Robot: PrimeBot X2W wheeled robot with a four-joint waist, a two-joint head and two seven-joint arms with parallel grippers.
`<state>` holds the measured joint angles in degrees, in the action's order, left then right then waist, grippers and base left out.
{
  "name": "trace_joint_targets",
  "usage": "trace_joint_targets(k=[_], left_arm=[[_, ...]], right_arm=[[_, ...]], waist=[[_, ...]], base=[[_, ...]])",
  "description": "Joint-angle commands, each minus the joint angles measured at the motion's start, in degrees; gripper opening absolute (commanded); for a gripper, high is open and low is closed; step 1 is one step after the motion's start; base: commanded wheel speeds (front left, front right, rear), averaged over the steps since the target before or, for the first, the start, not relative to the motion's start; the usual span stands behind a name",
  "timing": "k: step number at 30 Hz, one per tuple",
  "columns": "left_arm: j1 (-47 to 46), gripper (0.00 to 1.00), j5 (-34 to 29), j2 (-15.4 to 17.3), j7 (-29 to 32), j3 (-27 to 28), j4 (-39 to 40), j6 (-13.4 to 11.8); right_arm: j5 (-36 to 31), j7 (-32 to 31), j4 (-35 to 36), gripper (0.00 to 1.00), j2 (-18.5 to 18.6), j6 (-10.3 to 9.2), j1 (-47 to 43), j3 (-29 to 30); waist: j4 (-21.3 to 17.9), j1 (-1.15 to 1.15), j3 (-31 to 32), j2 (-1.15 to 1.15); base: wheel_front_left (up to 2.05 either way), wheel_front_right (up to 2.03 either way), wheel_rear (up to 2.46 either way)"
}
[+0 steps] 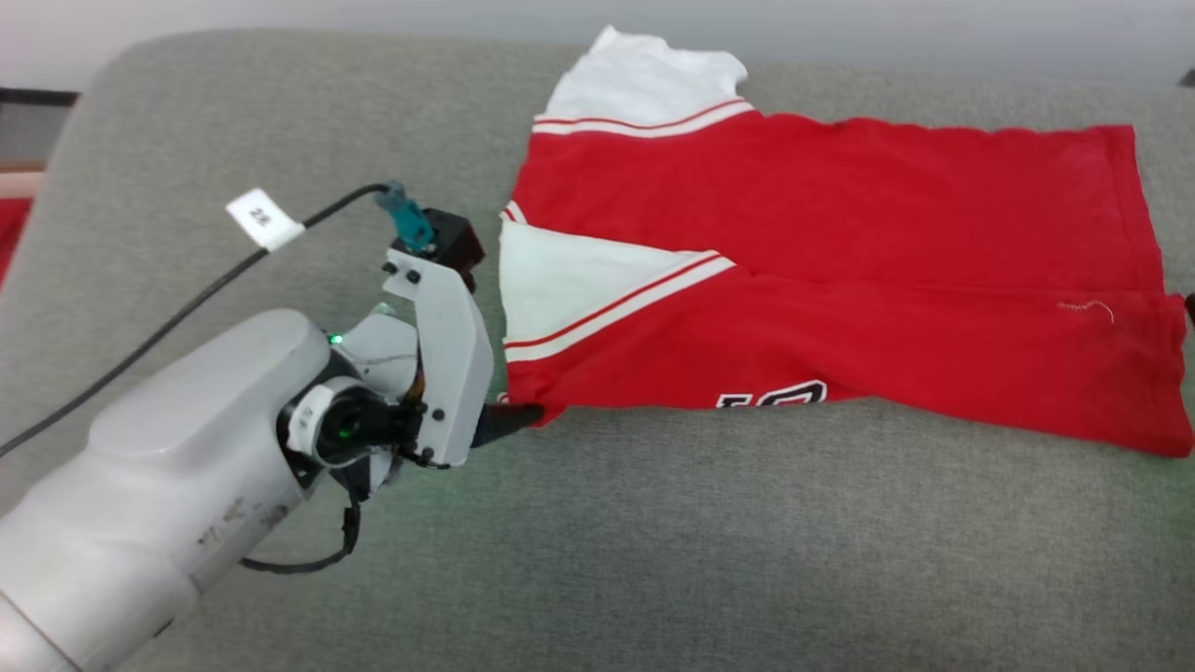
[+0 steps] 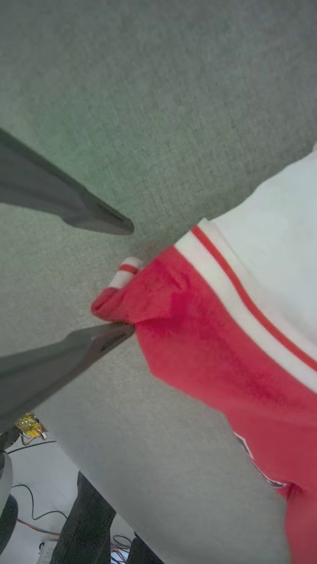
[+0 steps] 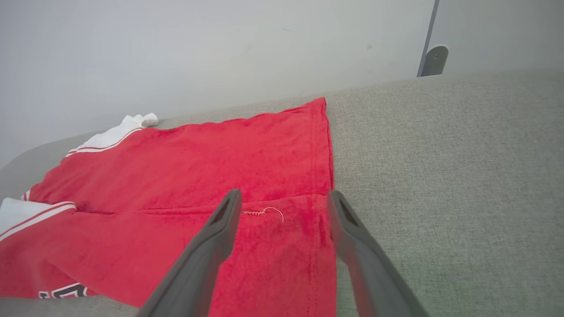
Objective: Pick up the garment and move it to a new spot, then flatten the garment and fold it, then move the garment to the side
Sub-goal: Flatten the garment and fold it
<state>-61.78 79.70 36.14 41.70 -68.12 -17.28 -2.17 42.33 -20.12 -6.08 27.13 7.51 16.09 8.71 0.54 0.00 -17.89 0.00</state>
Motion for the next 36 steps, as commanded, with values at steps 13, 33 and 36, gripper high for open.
trace_joint_targets(k=[13, 33, 36], left_arm=[[1.5, 0.76, 2.5, -3.6, -2.2, 1.4, -5.4, 2.0], [2.1, 0.00, 3.2, -6.3, -6.4, 3.3, -9.2, 7.2], [1.9, 0.00, 3.0, -6.5, -6.8, 3.5, -9.4, 7.4]], right_arm=[[0.5, 0.8, -0.3, 1.00, 0.3, -0.05, 2.0, -0.3], [-1.1, -26.6, -0.9, 1.00, 11.6, -0.05, 3.9, -11.1], [-1.7, -27.7, -1.7, 1.00, 11.3, -0.05, 4.3, -11.5]], waist=[[-4.2, 0.00, -5.3, 0.00], [-1.8, 0.00, -5.1, 0.00], [-1.2, 0.00, -5.3, 0.00]], base=[[0.00, 0.00, 0.00], [0.00, 0.00, 0.00], [0.00, 0.00, 0.00]])
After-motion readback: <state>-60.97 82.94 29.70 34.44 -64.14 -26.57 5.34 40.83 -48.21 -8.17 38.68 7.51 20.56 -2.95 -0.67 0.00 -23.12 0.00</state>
